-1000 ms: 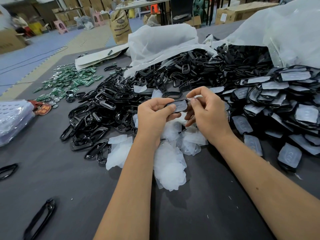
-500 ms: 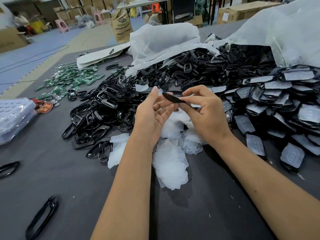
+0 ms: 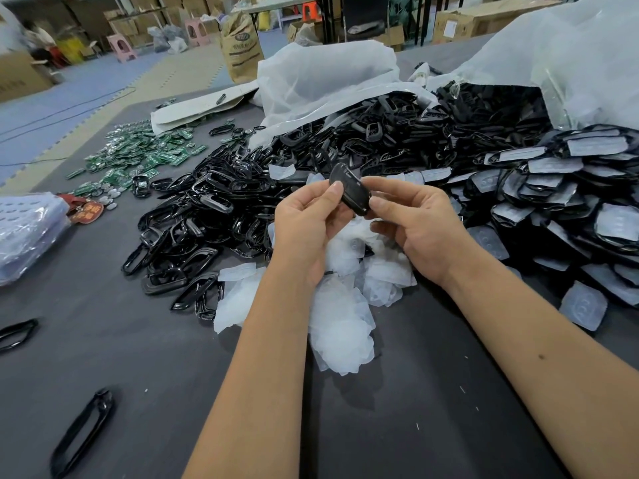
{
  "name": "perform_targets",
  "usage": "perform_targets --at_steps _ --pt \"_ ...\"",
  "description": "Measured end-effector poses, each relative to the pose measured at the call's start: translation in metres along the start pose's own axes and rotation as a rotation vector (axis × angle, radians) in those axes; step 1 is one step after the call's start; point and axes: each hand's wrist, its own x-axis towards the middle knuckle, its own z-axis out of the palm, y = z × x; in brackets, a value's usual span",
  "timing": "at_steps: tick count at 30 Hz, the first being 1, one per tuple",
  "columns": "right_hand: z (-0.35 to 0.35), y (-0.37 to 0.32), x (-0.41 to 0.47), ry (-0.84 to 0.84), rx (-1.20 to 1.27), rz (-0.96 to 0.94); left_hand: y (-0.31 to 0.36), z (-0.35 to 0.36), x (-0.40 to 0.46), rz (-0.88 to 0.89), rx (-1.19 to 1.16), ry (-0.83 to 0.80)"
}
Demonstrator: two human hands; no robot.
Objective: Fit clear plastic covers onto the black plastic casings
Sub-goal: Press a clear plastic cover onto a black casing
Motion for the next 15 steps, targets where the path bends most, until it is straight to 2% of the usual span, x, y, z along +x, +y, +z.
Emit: perform_targets --at_steps 10,15 --pt "-0.0016 0.0004 -0.0003 0.031 -0.004 -0.035 -0.0027 0.0003 0.0013 -0.014 0.076 0.011" --pt "-0.0004 -0.0007 -0.0011 0.014 0.006 -0.030 -0.0024 0.0007 -0.0004 0.036 0.155 -0.013"
